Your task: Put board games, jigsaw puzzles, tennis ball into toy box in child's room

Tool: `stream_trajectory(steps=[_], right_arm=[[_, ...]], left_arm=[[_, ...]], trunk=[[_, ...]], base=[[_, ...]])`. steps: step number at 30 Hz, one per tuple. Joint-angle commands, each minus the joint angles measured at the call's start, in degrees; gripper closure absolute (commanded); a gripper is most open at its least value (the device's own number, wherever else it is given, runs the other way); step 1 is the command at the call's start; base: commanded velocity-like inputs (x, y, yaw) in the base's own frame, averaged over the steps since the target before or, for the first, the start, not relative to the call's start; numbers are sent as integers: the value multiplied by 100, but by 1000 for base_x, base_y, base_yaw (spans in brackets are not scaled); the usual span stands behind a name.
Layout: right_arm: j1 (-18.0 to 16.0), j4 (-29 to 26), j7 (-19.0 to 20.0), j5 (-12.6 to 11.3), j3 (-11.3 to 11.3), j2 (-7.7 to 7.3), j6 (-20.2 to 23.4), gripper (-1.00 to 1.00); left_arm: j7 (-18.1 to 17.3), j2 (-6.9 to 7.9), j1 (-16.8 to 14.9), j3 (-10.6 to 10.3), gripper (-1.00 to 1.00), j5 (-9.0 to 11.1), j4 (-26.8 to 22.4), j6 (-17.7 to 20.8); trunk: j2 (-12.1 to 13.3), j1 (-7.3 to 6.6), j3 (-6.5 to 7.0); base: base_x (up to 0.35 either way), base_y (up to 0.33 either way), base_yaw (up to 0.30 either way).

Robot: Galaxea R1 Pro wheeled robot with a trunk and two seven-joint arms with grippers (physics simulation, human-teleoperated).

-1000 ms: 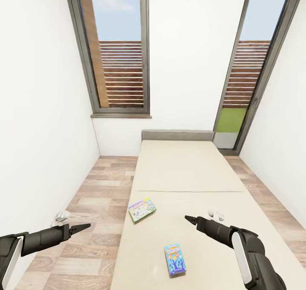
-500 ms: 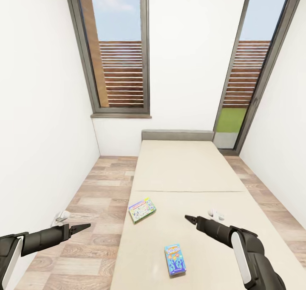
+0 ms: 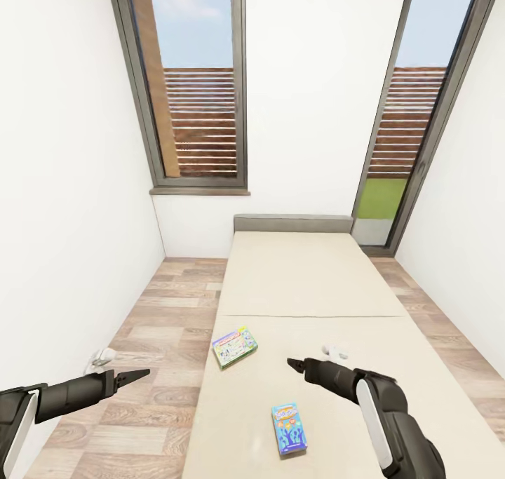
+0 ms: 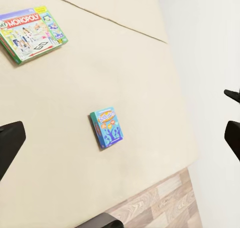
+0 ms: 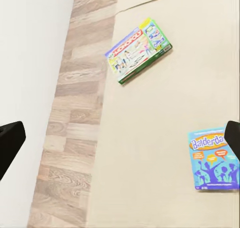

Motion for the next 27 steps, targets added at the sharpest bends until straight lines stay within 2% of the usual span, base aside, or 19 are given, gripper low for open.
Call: stream_trajectory(steps=[1,2,3,5,6,7,9,10,14,19,22,27], right_arm=[[-18,8,-178,-16,55,47,73,-100],[-57,35,-607,-44,155,152,166,-100],[-90,43,-845,-54,193,217,220,-100],[-319,123,-1885,-71,288,477,389,-100],[-457,236,-2400,-84,312,477,426,-100],[-531,309,-2641,-91,320,477,439,-100],[-848,645,-3374,-137,340,477,463,-100],[-992,831,-3578,-169,345,477,449,-100],[-1354,1523,-3856,-223,352,477,180,-100],[-1841,2391,-3942,-240,325,477,-204,-100],[-1967,2596,-3954,-246,309,477,-274,-100],[-2034,2719,-3966,-283,306,477,-374,-100]], left_arm=[[-20,0,-5,5,-100,1,-2,55],[-21,0,-5,5,-100,0,-3,55],[-21,2,-5,5,-100,0,-3,55],[-18,3,-5,5,-100,-1,-3,58],[-16,2,-5,5,-100,-1,-3,60],[-16,2,-5,5,-100,-2,-3,61],[-14,1,-5,5,-100,-2,-4,62],[-14,0,-5,5,-100,-2,-4,63],[-8,-2,-5,2,-100,-2,-4,63],[-16,-8,-5,-3,-100,3,-16,89],[-16,-2,-29,1,-100,6,-32,141],[40,-27,-485,-30,-100,-40,-60,200]], trunk=[[-13,4,-13],[-13,4,-13],[-13,4,-13],[-13,4,-13],[-13,4,-13],[-13,4,-13],[-13,4,-13],[-13,4,-13],[-13,4,-13],[-13,4,-13],[-13,4,-13],[-13,4,-13]], base=[[0,0,0],[0,0,0],[0,0,0],[0,0,0],[0,0,0],[0,0,0],[0,0,0],[0,0,0],[0,0,0],[0,0,0],[0,0,0],[0,0,0]])
